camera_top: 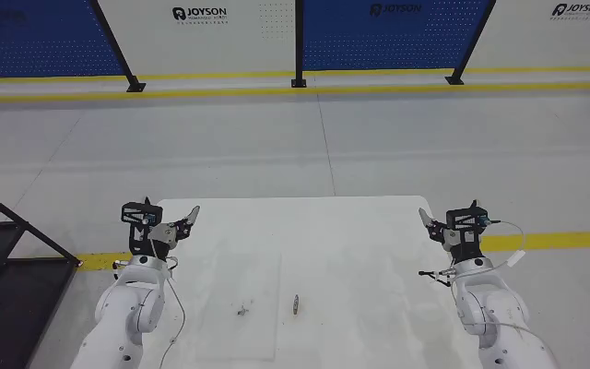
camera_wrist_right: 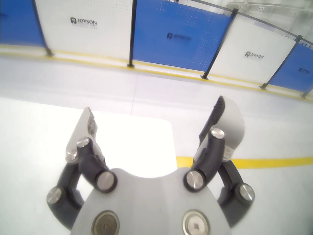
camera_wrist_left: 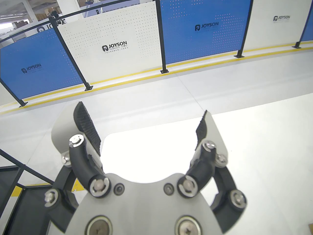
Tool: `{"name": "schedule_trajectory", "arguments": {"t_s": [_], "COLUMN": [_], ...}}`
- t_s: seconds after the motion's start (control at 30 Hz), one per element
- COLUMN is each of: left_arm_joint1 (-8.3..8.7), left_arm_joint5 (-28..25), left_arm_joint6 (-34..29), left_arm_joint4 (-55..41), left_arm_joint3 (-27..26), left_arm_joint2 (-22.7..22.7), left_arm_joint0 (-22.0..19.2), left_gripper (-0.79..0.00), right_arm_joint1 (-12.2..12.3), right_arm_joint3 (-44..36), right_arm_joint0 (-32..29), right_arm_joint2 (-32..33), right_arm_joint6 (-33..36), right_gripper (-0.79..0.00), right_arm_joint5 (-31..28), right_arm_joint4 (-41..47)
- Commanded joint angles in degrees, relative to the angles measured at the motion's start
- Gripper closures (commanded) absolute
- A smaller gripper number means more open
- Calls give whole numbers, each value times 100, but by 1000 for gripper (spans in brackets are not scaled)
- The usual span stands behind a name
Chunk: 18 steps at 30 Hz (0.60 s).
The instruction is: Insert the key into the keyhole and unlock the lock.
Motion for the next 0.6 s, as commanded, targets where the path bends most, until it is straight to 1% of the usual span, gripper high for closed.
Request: {"name": "schedule_trajectory", "arguments": {"t_s": [0.0,0.1,0.27,0.33,0.4,0.47,0.57], "left_arm_joint1": [3,36,122,157,190,210,214], "left_arm_joint5": [-110,-561,-1598,-2074,-2349,-2713,-2747], "left_arm_joint6": [14,-59,-748,-1226,-1658,-1950,-2569], "left_arm_joint4": [-5,70,126,54,236,262,353], "left_arm_joint3": [-30,-175,-835,-1152,-1500,-1771,-2153], "left_arm_joint2": [0,-106,-420,-531,-639,-616,-546], "left_arm_joint0": [-13,-14,221,404,580,852,1266], "left_gripper": [-785,-785,-785,-785,-785,-785,-785], "right_arm_joint1": [0,0,0,0,0,0,0], "right_arm_joint3": [0,0,0,0,0,0,0], "right_arm_joint0": [0,0,0,0,0,0,0], "right_arm_joint2": [0,0,0,0,0,0,0], "right_arm_joint6": [0,0,0,0,0,0,0], "right_gripper": [-785,-785,-785,-785,-785,-785,-785], "right_arm_joint5": [0,0,0,0,0,0,0], "right_arm_joint4": [0,0,0,0,0,0,0]}}
